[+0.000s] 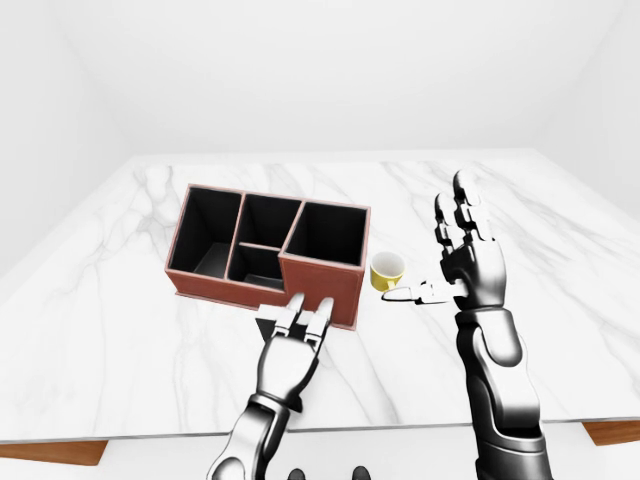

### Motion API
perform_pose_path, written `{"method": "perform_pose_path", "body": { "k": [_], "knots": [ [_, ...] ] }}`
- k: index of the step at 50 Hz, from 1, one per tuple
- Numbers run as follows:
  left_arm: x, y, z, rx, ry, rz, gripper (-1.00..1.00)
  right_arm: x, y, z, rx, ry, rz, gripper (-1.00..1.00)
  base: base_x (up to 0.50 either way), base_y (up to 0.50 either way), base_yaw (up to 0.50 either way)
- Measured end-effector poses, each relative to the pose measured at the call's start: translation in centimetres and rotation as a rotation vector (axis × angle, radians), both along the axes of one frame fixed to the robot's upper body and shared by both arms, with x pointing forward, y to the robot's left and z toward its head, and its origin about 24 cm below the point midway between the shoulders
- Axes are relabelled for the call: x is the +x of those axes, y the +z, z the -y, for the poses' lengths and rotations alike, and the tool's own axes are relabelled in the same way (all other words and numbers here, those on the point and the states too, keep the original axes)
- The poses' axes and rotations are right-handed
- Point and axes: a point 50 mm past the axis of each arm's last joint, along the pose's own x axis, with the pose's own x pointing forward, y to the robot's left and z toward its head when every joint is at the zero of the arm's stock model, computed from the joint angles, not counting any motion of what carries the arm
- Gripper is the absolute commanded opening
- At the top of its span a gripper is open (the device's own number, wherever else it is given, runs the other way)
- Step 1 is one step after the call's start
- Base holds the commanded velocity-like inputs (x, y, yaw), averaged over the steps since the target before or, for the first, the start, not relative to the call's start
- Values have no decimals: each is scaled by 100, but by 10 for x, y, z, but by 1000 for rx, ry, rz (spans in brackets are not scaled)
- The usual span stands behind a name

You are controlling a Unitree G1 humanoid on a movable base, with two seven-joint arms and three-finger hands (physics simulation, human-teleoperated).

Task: Pick up the book and place it in the right compartment of the caddy.

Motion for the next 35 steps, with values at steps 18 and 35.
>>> {"method": "perform_pose_path", "body": {
  "k": [18, 35],
  "knots": [
    [20, 12, -14, -29, 67, 31, 100, 0, 0, -1, 0, 3, -2, 100, 0, 0, 0],
    [27, -11, -18, 37, 84, -19, 100, -1, -2, 0, -1, 3, -7, 100, 0, 0, 0]
  ]
}}
